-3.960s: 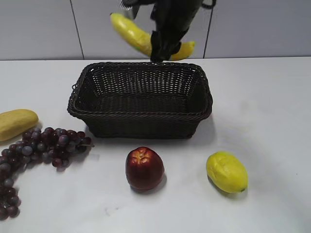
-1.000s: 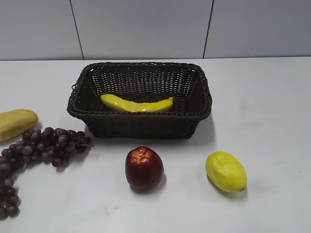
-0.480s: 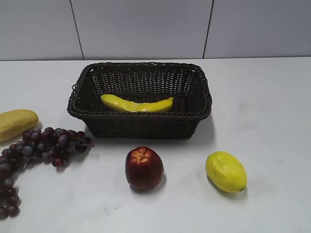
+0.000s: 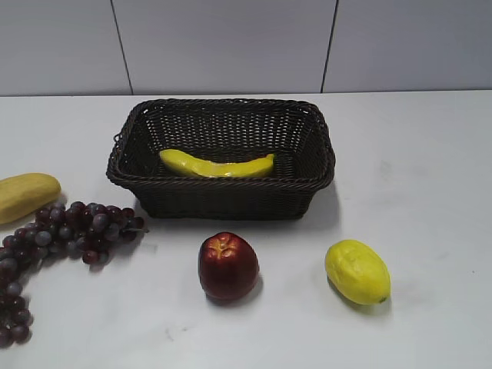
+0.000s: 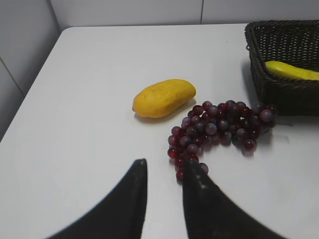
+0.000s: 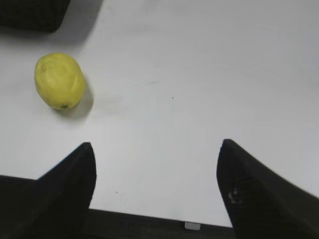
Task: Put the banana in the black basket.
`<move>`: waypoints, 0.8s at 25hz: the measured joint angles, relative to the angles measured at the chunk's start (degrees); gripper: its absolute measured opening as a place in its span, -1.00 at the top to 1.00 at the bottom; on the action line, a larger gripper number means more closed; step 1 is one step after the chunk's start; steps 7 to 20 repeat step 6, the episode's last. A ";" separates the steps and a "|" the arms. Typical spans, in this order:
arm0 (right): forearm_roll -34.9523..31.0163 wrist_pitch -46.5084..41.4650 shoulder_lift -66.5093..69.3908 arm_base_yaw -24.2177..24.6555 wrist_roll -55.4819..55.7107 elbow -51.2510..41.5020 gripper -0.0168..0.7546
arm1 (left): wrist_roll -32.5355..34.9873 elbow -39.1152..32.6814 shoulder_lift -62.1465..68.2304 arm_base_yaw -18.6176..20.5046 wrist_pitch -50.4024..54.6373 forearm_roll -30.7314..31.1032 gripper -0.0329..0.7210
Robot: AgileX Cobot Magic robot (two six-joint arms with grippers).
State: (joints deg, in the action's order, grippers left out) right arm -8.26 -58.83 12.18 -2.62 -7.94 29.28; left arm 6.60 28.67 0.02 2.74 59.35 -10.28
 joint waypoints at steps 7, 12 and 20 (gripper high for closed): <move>0.05 -0.14 -7.67 0.00 0.00 0.00 -0.53 | 0.00 0.00 0.00 0.00 0.00 0.00 0.28; 0.05 -0.14 -7.67 0.00 0.00 0.00 -0.53 | 0.00 0.00 0.00 0.00 0.00 0.00 0.28; 0.05 -0.14 -7.67 0.00 0.00 0.00 -0.53 | 0.00 0.00 0.00 0.00 0.00 0.00 0.28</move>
